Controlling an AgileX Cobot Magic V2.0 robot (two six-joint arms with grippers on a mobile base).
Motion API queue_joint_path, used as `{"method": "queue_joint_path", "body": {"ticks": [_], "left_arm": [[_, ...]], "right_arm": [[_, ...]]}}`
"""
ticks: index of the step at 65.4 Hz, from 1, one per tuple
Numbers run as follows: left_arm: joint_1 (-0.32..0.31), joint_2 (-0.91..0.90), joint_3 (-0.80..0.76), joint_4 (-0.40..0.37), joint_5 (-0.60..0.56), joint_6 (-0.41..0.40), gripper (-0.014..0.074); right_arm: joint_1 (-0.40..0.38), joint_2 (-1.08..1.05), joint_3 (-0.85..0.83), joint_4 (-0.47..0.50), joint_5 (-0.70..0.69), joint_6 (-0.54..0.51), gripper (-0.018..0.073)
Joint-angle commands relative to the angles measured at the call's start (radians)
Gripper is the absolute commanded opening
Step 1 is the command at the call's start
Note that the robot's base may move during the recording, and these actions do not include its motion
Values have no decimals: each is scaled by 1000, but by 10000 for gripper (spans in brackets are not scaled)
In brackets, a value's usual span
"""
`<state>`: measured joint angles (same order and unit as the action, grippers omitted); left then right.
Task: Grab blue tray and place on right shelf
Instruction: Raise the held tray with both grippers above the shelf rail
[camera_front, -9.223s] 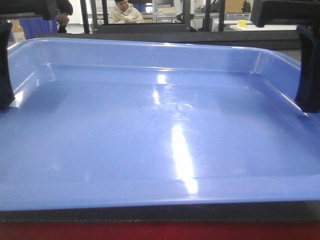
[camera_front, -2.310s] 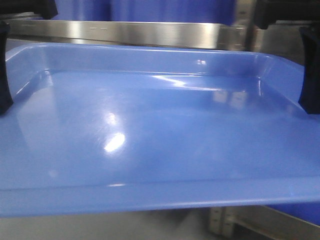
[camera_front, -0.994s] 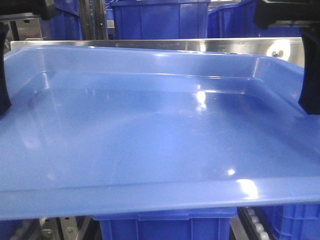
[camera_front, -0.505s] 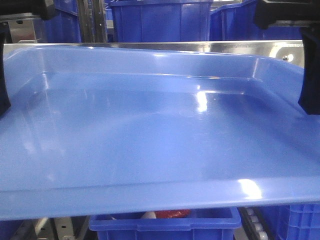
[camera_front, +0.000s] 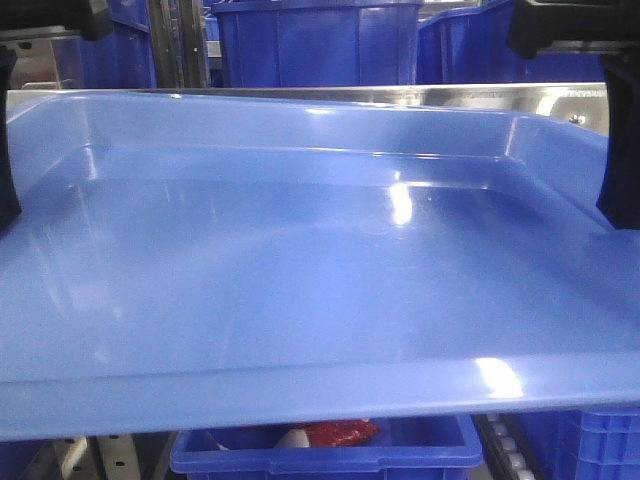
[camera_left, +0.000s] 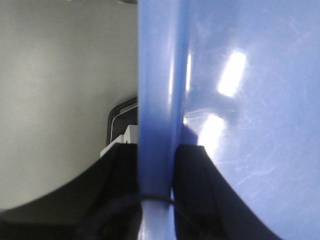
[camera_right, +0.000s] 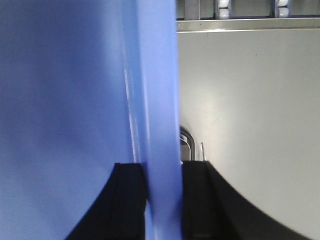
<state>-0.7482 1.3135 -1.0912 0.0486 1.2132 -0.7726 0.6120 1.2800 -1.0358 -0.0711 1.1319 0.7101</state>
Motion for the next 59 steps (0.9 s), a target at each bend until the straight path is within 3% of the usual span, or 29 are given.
{"method": "queue_joint_path", "body": {"ticks": [1, 59], "left_arm": [[-13, -26, -30, -60, -31, -9, 34], [-13, -26, -30, -60, -31, -9, 34]], "right_arm": [[5, -29, -32, 31, -77, 15, 160], [5, -29, -32, 31, -77, 15, 160]]}}
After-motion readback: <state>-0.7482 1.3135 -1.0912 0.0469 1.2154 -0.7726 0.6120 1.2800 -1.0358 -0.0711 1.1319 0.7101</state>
